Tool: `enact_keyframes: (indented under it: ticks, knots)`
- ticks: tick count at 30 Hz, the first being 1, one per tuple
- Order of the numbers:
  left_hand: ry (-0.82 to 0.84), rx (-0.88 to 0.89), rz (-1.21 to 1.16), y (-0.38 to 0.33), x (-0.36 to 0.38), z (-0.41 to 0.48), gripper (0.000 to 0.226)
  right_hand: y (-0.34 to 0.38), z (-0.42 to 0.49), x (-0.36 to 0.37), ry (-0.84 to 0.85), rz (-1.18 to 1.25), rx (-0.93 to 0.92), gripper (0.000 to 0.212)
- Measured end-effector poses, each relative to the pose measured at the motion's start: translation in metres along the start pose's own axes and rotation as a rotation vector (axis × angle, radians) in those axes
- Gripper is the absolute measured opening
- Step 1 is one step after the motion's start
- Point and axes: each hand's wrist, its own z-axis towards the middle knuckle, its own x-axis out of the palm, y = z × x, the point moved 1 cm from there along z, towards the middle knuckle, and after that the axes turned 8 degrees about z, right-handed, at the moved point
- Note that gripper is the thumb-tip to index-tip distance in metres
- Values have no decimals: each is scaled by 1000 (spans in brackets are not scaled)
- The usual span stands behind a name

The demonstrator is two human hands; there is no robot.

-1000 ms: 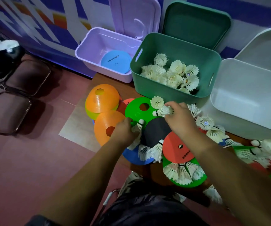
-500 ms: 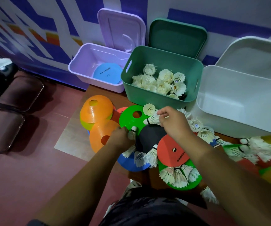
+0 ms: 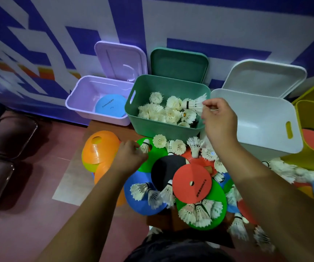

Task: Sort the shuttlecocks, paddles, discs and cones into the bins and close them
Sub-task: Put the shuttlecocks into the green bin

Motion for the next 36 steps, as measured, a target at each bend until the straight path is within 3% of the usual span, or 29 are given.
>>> enact_keyframes:
  ticks: [3, 6, 8, 13, 16, 21, 26, 31, 36]
  knots:
    - [-76, 95, -93, -32, -29, 3, 26, 3, 12, -7, -58, -33, -16, 21]
    - [-128, 136, -120, -59, -52, 2, 18, -2, 19, -6, 121, -209, -13, 25]
    - [-162, 168, -106, -72, -63, 3, 26, -8, 17, -4, 248, -350, 5, 33]
    - [-230, 171, -105, -93, -89, 28, 50, -18, 0, -7, 273, -340, 64, 21]
    - [-290, 155, -168, -113, -102, 53, 51, -21, -10, -8, 327, -341, 64, 19]
    - [-346, -32, -205, -122, -108, 93, 79, -24, -16, -11, 311, -338, 62, 20]
    - [-281, -58, -246, -100, -83, 72, 49, -22, -15, -8, 326, -299, 65, 20]
    - [-245, -73, -254, -57, -60, 41, 37, -16, -19, 8, 359, -281, 50, 19]
    - [-122, -3, -137, -19, -37, 12, 9, -27, -33, 35, 497, -301, 50, 18]
